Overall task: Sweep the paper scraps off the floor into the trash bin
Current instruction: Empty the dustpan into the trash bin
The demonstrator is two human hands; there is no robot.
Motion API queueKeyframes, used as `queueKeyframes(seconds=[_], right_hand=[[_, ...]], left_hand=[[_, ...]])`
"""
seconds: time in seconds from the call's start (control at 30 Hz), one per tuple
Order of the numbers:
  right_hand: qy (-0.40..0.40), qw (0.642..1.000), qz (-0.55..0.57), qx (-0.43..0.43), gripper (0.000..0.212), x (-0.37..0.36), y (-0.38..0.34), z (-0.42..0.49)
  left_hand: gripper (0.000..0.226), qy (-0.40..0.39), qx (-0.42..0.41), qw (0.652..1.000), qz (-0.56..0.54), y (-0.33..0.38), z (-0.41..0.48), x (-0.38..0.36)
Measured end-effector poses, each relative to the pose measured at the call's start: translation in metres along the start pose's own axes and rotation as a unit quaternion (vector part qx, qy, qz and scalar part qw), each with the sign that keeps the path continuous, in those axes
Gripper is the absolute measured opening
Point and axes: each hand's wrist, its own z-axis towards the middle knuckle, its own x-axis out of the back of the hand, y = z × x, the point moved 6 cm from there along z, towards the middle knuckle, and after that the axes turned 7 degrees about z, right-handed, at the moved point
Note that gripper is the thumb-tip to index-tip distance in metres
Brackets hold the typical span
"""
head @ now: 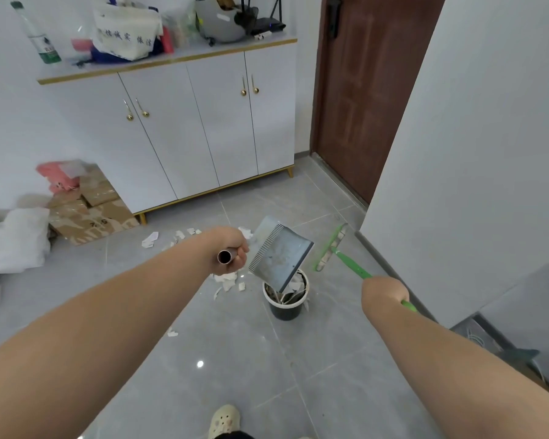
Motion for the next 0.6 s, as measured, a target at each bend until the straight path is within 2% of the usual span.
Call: queueKeyframes(seconds=[0.33, 0.6], right_hand=[[-0.022, 0.999, 0.015, -0.026, 0.045, -0.016, 0.01, -0.005], [-0.031, 0.999, 0.003, -0.028, 0.045, -0.025, 0.008, -0.006]], left_hand=[[0.018, -0.018, 0.012, 1.0, -0.019, -0.018, 0.003, -0.038], [0.026, 0.017, 0.003, 0.999, -0.031, -0.031, 0.033, -0.061]])
